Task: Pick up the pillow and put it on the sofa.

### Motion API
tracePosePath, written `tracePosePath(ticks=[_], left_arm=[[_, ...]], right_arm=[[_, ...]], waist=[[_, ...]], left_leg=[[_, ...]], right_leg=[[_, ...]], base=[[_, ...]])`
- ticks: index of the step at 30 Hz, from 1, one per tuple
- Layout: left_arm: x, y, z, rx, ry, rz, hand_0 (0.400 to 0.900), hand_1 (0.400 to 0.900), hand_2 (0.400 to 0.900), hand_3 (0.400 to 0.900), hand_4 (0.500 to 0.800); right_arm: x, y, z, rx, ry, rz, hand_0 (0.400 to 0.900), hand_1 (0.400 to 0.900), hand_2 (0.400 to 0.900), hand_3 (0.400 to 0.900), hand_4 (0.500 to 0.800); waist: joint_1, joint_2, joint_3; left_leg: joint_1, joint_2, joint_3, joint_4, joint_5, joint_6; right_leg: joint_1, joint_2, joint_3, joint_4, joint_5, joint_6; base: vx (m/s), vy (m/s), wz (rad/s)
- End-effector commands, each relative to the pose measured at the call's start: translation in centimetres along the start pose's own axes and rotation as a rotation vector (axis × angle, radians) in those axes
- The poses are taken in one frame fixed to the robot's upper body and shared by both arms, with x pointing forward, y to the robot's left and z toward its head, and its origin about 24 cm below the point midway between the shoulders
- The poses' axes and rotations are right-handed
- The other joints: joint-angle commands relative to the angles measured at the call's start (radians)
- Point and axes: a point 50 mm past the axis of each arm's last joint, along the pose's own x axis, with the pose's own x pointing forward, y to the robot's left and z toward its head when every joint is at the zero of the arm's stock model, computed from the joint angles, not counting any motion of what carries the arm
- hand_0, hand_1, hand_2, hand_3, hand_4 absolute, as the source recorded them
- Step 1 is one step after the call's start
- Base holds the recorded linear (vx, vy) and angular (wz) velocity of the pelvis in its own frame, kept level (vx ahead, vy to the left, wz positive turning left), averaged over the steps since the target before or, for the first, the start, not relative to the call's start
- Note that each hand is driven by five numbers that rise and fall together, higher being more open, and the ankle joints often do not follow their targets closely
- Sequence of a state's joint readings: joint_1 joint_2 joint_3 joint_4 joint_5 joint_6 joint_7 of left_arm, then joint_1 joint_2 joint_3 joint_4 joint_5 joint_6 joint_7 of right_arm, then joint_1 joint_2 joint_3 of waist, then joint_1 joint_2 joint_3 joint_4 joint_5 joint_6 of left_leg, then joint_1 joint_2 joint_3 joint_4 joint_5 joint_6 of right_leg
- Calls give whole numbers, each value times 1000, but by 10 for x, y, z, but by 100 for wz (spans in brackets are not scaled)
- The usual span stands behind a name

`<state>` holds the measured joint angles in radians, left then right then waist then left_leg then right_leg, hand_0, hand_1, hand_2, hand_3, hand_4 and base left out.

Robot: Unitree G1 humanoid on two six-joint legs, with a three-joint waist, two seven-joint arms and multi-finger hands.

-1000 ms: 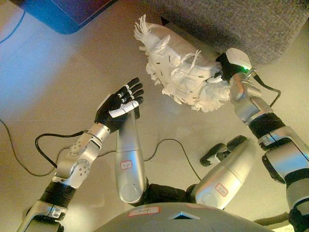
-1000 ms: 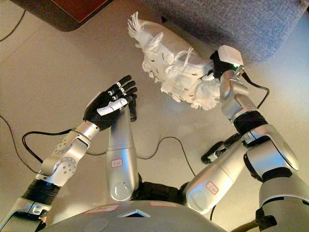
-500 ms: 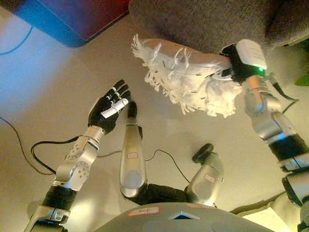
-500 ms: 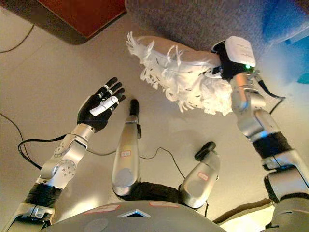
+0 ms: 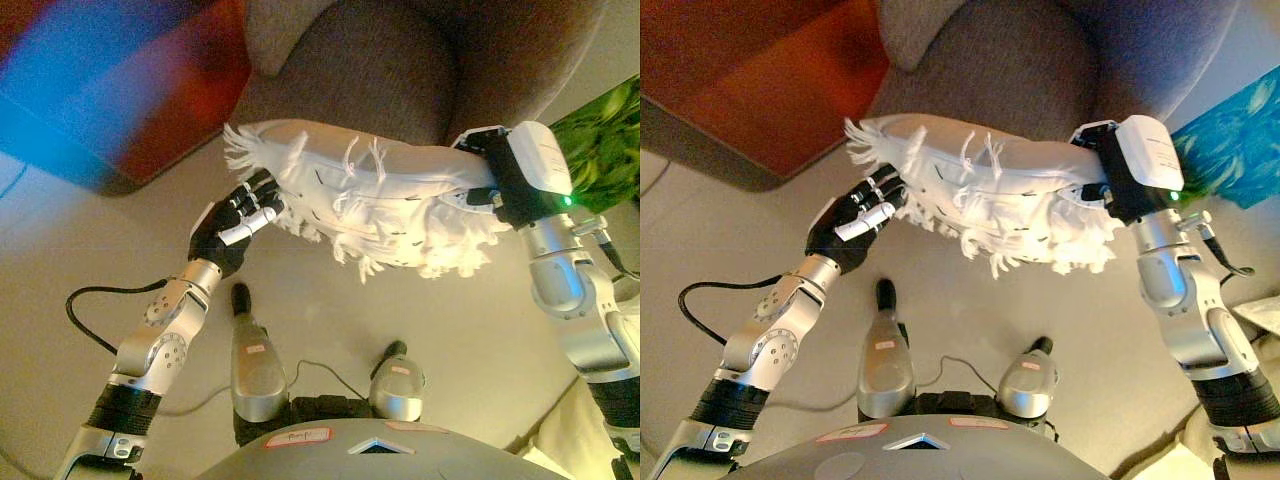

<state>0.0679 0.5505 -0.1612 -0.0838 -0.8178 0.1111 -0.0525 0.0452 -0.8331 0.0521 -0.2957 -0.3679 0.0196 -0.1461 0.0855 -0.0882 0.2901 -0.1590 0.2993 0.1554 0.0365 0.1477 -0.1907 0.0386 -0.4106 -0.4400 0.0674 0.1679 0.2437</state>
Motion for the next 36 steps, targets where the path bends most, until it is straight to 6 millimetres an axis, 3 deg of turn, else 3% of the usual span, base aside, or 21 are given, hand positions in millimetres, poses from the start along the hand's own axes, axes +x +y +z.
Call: tracePosePath(ticks=[1,10,18,29,36], left_arm=[[1,-13,-8,-20,-16,-62,900,900,900,900,800],[-8,-6,-16,-29,62,-96,900,900,900,900,800],[-15,-2,-17,-24,91,-136,900,900,900,900,800],[-28,1,-12,33,121,-199,900,900,900,900,800],[-26,8,8,110,101,-227,900,900,900,900,800]], right_arm=[[15,-97,38,-63,-273,-445,400,400,400,400,500],[27,-129,33,-79,-224,-392,400,400,400,400,500],[50,-139,26,-103,-158,-272,400,400,400,400,500],[92,-141,-23,-69,96,-131,400,400,400,400,500],[106,-176,-64,-37,338,-216,400,400,400,400,500]], waist=[[-7,32,-156],[9,23,-209],[47,12,-220],[130,2,-209],[223,-7,-161]], left_leg=[[191,3,115,-105,-62,41],[220,-6,122,-112,-76,33],[235,-5,99,-113,-75,19],[224,1,31,-116,-74,-1],[143,-1,-54,-116,-66,-8]], right_leg=[[-42,-16,-22,-70,128,18],[1,-12,-64,-71,99,18],[45,-13,-101,-77,77,18],[86,-6,-135,-82,41,18],[71,1,-165,-85,34,18]], base=[[49,-43,5],[81,-9,11],[110,-22,9],[119,-46,11],[10,-120,18]])
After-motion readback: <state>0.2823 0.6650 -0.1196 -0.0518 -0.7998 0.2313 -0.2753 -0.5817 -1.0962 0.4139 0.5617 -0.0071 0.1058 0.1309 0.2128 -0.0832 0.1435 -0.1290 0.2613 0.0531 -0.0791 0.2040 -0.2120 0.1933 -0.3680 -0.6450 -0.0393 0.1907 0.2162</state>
